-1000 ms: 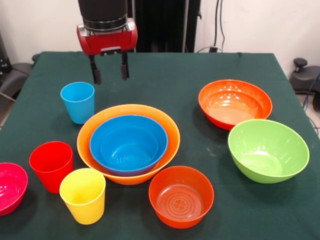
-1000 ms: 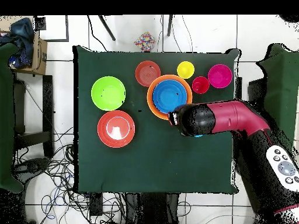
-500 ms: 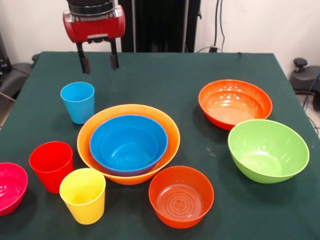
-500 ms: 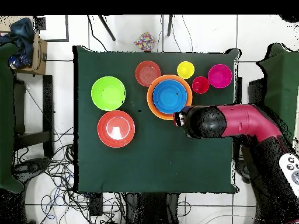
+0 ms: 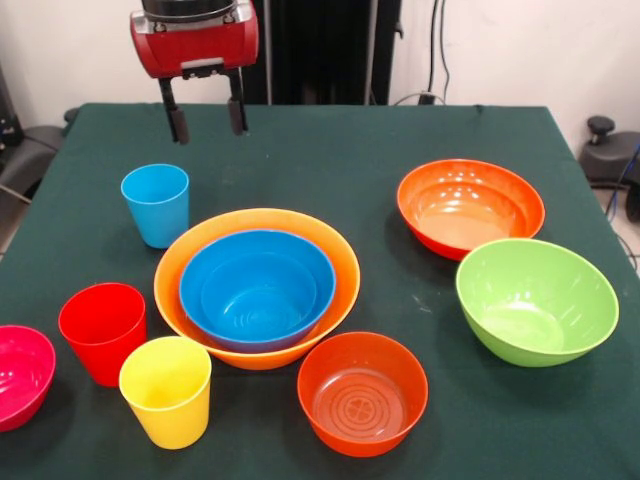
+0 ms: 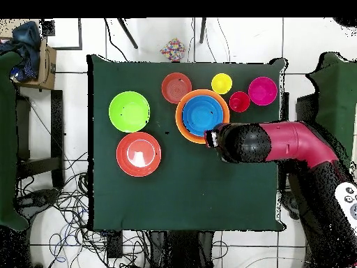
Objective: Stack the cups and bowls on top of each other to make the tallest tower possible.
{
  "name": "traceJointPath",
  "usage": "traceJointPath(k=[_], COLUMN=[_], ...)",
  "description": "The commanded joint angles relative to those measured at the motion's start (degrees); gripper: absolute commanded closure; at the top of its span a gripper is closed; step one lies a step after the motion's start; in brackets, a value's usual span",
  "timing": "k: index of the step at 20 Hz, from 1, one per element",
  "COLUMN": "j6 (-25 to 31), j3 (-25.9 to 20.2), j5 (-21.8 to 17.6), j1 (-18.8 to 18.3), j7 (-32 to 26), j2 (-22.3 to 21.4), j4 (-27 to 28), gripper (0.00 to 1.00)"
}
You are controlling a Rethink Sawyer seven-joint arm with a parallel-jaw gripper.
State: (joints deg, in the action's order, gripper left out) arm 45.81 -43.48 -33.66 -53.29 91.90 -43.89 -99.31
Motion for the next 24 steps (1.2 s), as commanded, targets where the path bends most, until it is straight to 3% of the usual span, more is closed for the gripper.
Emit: traceJointPath(k=[1, 24], j6=[4.8, 4.6], j3=[-1.7, -1.9], j5=[-0.6, -3.0], j1=[0.6, -2.6], j7=[-11.7, -15.2], j2=[1.5, 4.6], j4=[1.1, 3.2], gripper=[0.00, 0.00])
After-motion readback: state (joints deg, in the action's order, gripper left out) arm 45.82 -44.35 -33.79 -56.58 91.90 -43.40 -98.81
